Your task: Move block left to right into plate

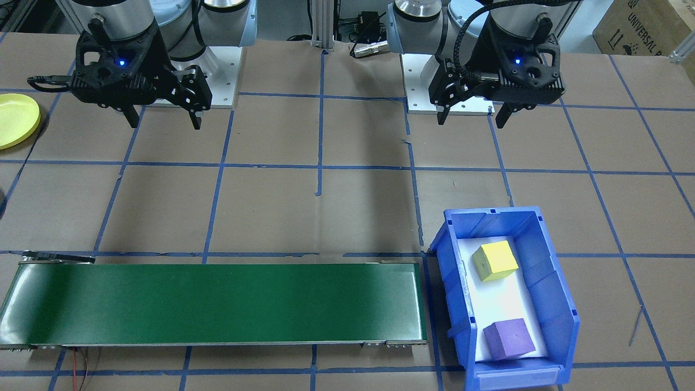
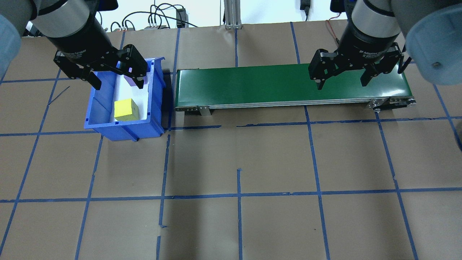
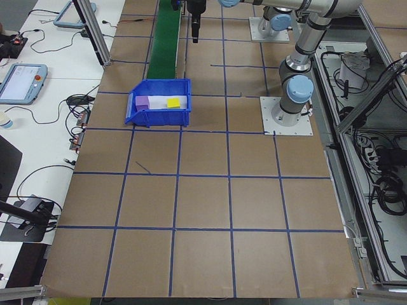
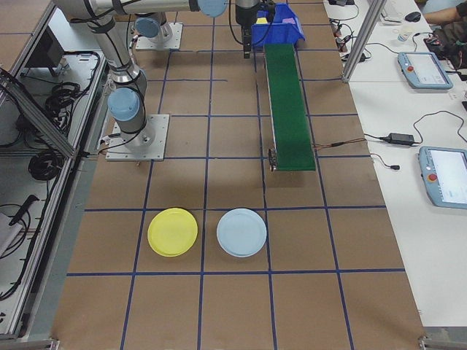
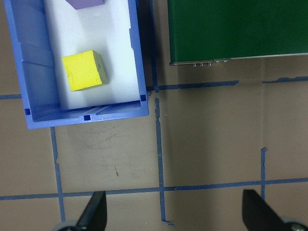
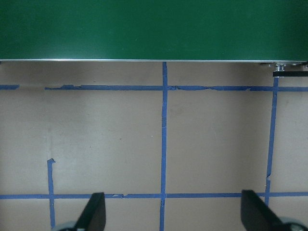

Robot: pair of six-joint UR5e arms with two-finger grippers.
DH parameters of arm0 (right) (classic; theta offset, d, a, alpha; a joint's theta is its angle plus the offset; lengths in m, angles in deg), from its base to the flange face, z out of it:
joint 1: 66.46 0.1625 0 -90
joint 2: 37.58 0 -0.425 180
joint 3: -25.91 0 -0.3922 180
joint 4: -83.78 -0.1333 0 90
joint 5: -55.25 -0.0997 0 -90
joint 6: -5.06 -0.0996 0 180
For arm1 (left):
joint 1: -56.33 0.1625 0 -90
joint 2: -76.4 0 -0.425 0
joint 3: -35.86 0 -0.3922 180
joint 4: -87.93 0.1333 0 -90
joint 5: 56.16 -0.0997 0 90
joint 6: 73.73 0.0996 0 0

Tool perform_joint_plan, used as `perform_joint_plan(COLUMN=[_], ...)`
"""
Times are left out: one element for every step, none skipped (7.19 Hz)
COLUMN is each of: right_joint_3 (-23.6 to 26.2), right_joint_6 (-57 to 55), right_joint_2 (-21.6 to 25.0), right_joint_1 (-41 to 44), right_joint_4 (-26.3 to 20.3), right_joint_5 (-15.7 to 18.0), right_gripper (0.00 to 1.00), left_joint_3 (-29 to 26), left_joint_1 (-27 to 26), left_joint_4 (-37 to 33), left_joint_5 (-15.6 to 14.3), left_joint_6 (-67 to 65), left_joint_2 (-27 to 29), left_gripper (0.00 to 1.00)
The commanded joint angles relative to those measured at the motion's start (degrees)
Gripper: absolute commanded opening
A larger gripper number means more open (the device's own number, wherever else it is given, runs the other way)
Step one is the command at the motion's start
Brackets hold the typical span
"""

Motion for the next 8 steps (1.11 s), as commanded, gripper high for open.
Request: perform_joint_plan(right_joint_3=[0.0,0.0,0.0,0.0,0.0,0.0,0.0,0.0], right_joint_6=[0.0,0.0,0.0,0.0,0.0,0.0,0.0,-0.1], right_joint_2=[0.0,0.0,0.0,0.0,0.0,0.0,0.0,0.0], right_joint_1=[0.0,0.0,0.0,0.0,0.0,0.0,0.0,-0.1], right_joint_4=[0.0,0.0,0.0,0.0,0.0,0.0,0.0,0.0], right_joint_5=[0.0,0.0,0.0,-0.1,-0.1,-0.1,-0.1,-0.1], right_gripper=[1.00,1.00,1.00,1.00,1.00,1.00,1.00,1.00], left_joint_3=[0.0,0.0,0.0,0.1,0.0,0.0,-0.2,-0.3], left_joint_1=[0.0,0.0,0.1,0.2,0.9,4.5,8.7,9.6], left_joint_4=[0.0,0.0,0.0,0.2,0.3,0.2,0.1,1.4], left_joint_5=[-0.4,-0.5,-0.5,-0.5,-0.6,-0.8,-0.3,-0.3], left_joint_6=[0.1,0.1,0.3,-0.2,0.1,0.8,1.1,2.9], left_joint_2=[0.0,0.0,0.0,0.2,0.1,0.3,1.2,5.1], left_gripper=[1.00,1.00,1.00,1.00,1.00,1.00,1.00,1.00])
